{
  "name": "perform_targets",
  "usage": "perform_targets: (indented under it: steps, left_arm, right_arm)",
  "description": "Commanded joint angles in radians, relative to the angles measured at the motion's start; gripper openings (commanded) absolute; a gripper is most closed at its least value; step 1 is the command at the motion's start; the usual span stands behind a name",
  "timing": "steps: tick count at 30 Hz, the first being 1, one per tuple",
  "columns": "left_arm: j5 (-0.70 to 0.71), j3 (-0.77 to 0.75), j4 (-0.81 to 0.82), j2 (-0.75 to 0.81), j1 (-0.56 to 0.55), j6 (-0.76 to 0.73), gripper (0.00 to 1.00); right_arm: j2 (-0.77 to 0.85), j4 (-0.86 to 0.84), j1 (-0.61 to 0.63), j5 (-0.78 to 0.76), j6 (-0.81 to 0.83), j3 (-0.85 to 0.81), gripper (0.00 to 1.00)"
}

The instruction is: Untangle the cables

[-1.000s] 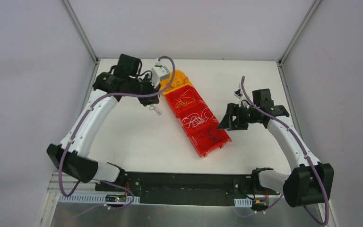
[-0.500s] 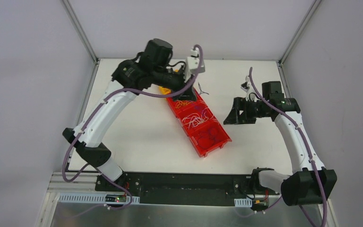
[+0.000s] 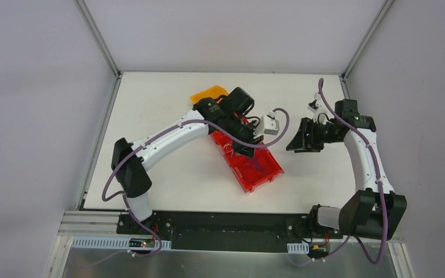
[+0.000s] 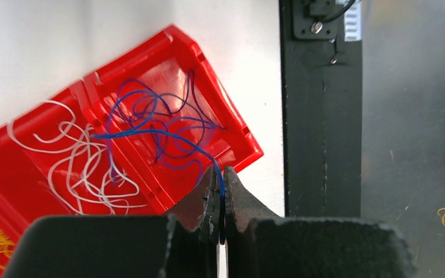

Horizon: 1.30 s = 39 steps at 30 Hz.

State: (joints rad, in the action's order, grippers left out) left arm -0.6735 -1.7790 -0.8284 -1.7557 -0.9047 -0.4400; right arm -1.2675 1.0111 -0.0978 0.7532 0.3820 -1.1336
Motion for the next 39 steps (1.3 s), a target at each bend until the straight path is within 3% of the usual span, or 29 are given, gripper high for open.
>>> perform_targets:
  steps: [1,13,19,24,27,33,39]
  left_arm:
    - [0.033,0.099,0.087,-0.043,-0.014,-0.044,0.00]
    - [0.116,0.249,0.125,-0.098,-0.046,-0.061,0.00]
    - [0.130,0.208,0.084,-0.061,-0.048,-0.069,0.00]
    - [0.134,0.235,-0.009,-0.006,-0.129,-0.257,0.00]
    - [0.138,0.226,-0.071,-0.028,-0.158,-0.297,0.00]
    - [0.200,0.186,-0.139,-0.089,-0.163,-0.304,0.00]
    - [0.210,0.123,-0.138,-0.117,-0.144,-0.243,0.07]
  right_arm:
    - [-0.004,-0.002,-0.003,0.082,0.015,-0.010,0.52]
    - [-0.007,-0.134,0.030,0.113,-0.096,0.091,0.46]
    - [0.002,-0.149,0.049,0.111,-0.119,0.098,0.46]
    - [0.003,-0.223,0.096,0.090,-0.197,0.102,0.46]
    - [-0.011,-0.243,0.126,0.086,-0.221,0.094,0.46]
    - [-0.018,-0.260,0.148,0.081,-0.228,0.108,0.47]
    - [-0.026,-0.267,0.160,0.085,-0.236,0.112,0.47]
